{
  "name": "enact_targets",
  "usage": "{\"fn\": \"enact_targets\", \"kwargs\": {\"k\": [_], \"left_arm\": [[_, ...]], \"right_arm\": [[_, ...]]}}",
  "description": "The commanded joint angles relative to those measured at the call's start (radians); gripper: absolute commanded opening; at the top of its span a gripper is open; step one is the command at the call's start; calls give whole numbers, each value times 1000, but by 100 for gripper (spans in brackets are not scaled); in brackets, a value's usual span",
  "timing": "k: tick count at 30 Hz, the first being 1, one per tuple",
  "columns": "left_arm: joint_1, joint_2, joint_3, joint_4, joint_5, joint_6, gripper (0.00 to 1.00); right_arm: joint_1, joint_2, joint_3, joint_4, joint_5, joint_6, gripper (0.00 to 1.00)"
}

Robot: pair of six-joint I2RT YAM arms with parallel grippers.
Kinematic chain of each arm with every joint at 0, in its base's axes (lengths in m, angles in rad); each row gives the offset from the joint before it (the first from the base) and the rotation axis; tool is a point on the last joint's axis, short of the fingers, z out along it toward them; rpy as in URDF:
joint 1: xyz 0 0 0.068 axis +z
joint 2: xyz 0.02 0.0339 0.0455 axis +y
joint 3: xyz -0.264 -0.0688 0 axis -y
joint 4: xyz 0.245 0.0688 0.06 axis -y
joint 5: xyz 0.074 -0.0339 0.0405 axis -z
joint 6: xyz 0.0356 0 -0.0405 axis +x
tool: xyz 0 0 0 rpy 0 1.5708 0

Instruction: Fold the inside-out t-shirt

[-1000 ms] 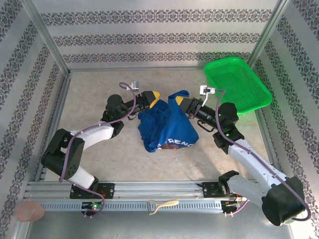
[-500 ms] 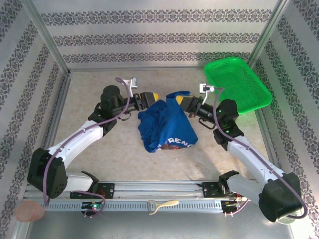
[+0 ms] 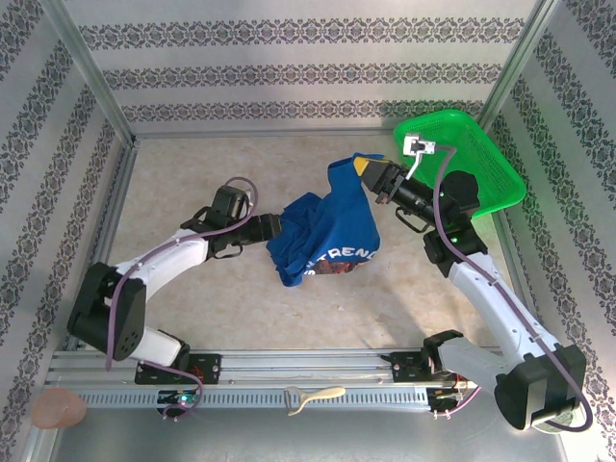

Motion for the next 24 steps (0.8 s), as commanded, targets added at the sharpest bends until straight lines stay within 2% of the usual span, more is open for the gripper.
{"fn": "enact_targets", "kwargs": {"k": [1, 13, 14, 17, 19, 22, 24], "left_arm": [[0, 55, 21, -11, 17, 69, 70], [-2, 200, 73, 136, 119, 88, 72], [-1, 212, 78, 157, 146, 88, 66], [-2, 259, 105, 194, 214, 83, 23], [0, 274, 130, 212, 264, 76, 1], [15, 243, 206, 146, 257, 104, 0], [61, 187, 284, 91, 251, 98, 0]], "right_arm": [[-13, -33, -4, 1, 16, -24, 0], [-25, -35, -22, -16, 18, -27, 0], [-27, -36, -22, -17, 18, -29, 0], [-41, -36, -17, -24, 19, -30, 0], [-59, -30, -1, -29, 11, -26, 0], [-102, -21, 40, -56, 6, -20, 0], [-156, -10, 91, -79, 15, -12, 0]]}}
